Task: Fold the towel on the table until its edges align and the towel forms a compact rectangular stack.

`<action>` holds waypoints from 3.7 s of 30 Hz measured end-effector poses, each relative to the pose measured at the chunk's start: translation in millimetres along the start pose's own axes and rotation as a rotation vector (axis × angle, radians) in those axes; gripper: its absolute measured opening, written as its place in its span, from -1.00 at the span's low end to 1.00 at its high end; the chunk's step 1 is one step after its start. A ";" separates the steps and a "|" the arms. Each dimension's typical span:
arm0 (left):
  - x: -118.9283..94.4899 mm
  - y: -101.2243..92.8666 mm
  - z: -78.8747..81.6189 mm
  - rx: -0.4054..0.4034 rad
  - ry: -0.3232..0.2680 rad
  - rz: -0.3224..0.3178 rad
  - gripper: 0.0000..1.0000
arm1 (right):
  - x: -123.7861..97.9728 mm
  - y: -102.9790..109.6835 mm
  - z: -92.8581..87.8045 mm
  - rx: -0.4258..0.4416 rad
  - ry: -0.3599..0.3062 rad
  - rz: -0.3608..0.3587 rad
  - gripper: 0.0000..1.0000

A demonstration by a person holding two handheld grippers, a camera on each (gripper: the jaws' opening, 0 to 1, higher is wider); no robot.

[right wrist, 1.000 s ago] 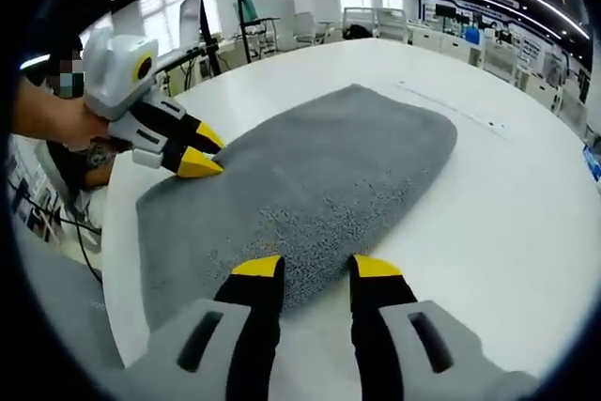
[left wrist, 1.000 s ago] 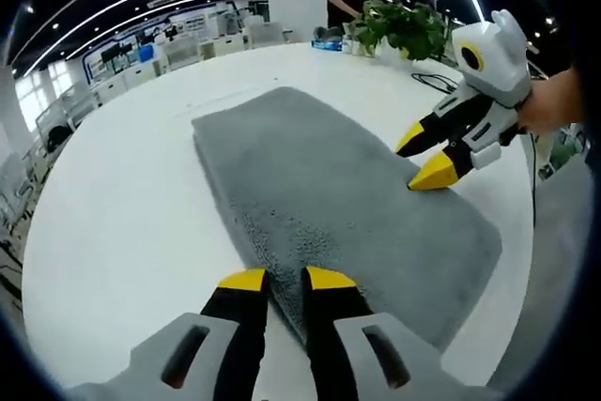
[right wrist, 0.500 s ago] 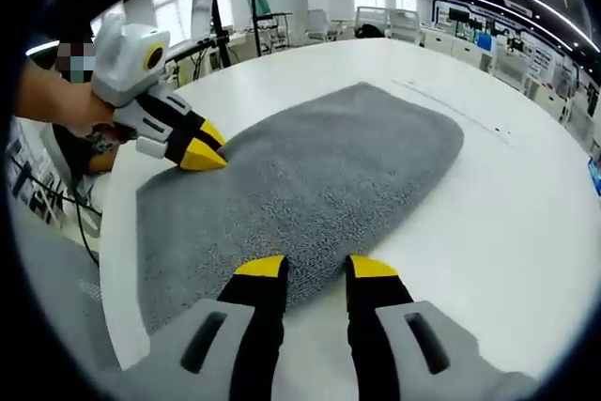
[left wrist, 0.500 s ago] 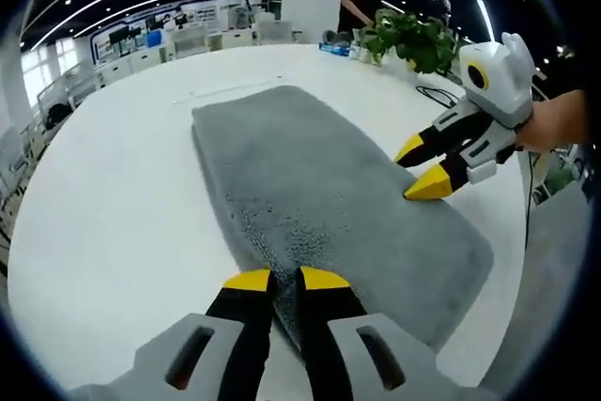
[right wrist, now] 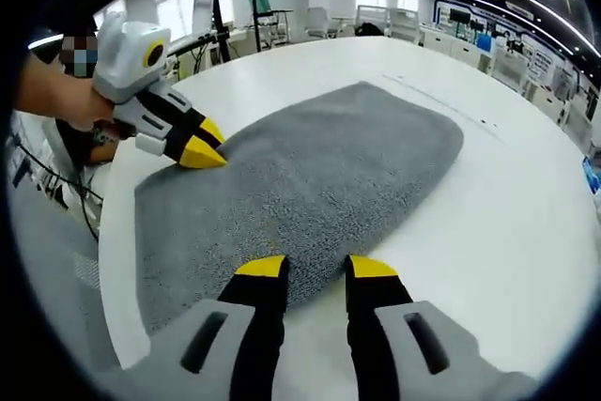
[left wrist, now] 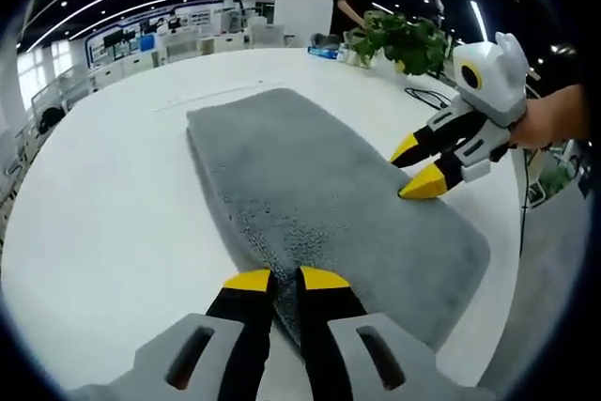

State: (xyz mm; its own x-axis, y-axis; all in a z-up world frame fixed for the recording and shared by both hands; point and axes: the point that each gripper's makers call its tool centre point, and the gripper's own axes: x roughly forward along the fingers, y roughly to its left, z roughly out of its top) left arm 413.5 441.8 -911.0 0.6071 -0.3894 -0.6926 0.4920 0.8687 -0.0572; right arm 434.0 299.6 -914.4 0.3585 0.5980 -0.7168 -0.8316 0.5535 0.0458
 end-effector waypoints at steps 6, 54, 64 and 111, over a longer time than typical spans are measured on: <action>4.4 -19.9 4.4 0.010 -0.001 -0.011 -0.80 | -14.2 -6.5 -12.8 0.003 0.004 -0.011 -0.54; 33.0 -124.5 23.8 0.061 -0.010 -0.049 -0.80 | -86.3 -47.6 -86.3 0.012 0.004 -0.059 -0.55; 31.8 -124.6 24.0 0.070 -0.029 -0.032 -0.80 | -86.4 -46.2 -85.2 0.006 0.008 -0.057 -0.55; -9.0 -170.9 33.5 0.339 -0.063 -0.269 -0.51 | -126.9 28.3 -74.7 -0.100 -0.096 0.099 -0.35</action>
State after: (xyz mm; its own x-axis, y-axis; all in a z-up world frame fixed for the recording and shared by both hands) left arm 344.9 286.5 -870.9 0.4610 -0.6157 -0.6391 0.8086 0.5881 0.0168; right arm 333.3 196.1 -874.0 0.3078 0.7021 -0.6421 -0.9012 0.4315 0.0398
